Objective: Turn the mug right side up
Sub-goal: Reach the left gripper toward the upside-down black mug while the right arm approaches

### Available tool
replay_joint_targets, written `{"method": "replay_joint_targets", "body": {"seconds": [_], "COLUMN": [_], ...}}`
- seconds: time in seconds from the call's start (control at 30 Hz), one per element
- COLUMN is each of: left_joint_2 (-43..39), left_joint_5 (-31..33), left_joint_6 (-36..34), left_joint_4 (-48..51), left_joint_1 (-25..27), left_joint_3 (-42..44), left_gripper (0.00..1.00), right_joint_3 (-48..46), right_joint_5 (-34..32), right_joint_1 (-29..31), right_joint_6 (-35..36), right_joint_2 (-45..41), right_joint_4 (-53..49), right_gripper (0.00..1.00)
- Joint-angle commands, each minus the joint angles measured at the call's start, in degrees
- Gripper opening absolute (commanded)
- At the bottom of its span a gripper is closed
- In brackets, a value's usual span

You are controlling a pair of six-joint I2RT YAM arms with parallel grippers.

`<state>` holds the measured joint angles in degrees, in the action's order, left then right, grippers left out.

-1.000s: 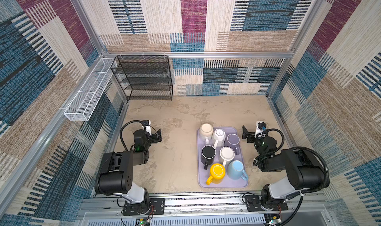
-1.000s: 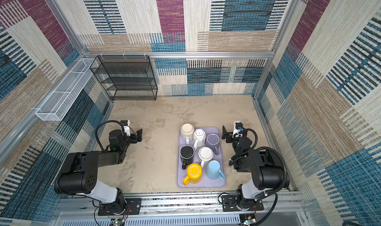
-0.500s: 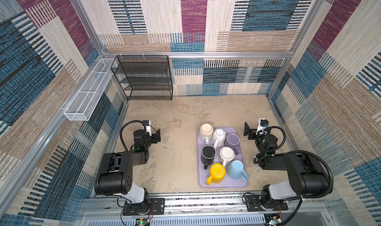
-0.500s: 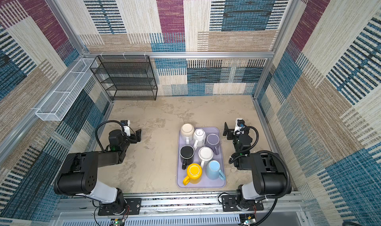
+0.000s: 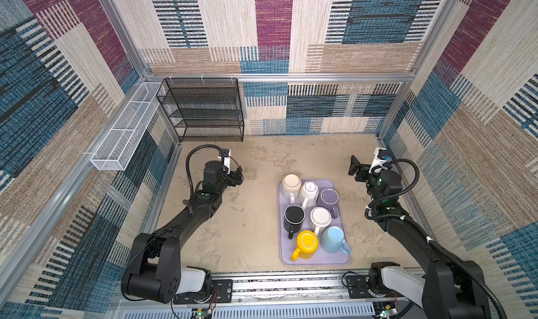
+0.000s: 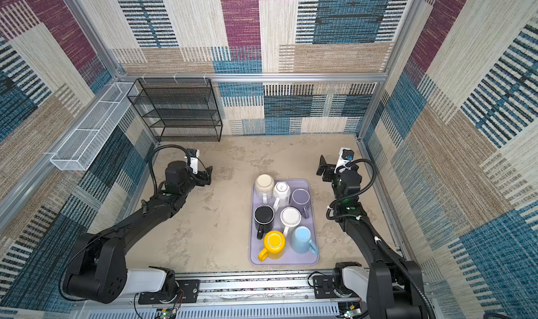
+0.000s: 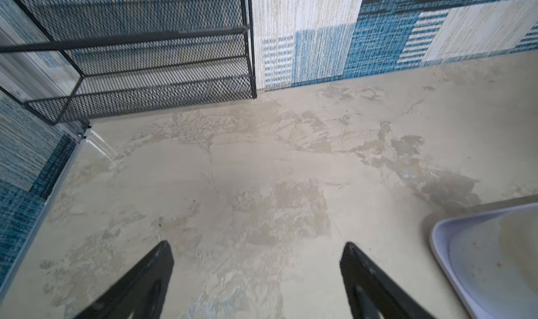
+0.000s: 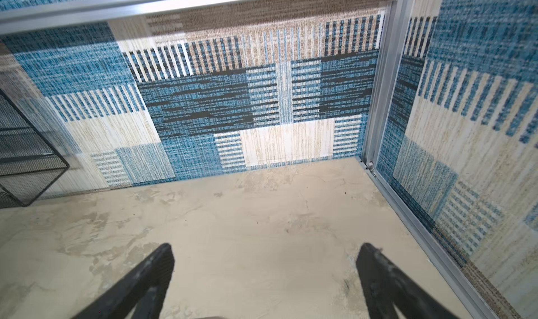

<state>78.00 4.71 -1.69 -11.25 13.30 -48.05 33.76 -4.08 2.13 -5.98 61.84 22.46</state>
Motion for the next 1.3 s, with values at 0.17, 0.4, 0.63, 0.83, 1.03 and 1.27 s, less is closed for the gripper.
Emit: {"method": "replay_joint_targets", "body": {"seconds": [0.17,0.4,0.63,0.83,1.03,1.27], "left_joint_2": [-6.9,-13.4,-15.0,-13.0,-7.0,1.0], "left_joint_5": [-5.5,-3.6,3.5,9.0,13.0,13.6], "left_joint_6": [11.5,17.7,25.3,32.5,36.3,38.2], "left_joint_4": [17.9,26.5,34.8,39.4,43.1,43.1], "left_joint_1": [6.0,15.1,26.1,37.6,44.6,49.5], "left_joint_3": [-5.8,-3.7,-1.7,-1.6,-4.7,-8.9], "left_gripper": [0.83,0.82,0.8,0.78,0.77,0.77], "right_joint_3": [1.1,-4.2,-7.0,-7.6,-7.9,-8.1], "right_joint_5": [8.1,11.6,11.9,12.2,12.9,13.2], "right_joint_1": [1.5,2.6,2.6,2.6,2.6,2.6], "right_joint_6": [-10.7,-14.8,-14.5,-13.8,-13.5,-13.5], "right_joint_2": [-9.6,-13.1,-14.4,-12.7,-12.3,-12.9], "right_joint_4": [-26.3,-31.7,-32.5,-32.8,-32.1,-31.9], "right_gripper": [1.0,1.0,1.0,1.0,1.0,1.0]}}
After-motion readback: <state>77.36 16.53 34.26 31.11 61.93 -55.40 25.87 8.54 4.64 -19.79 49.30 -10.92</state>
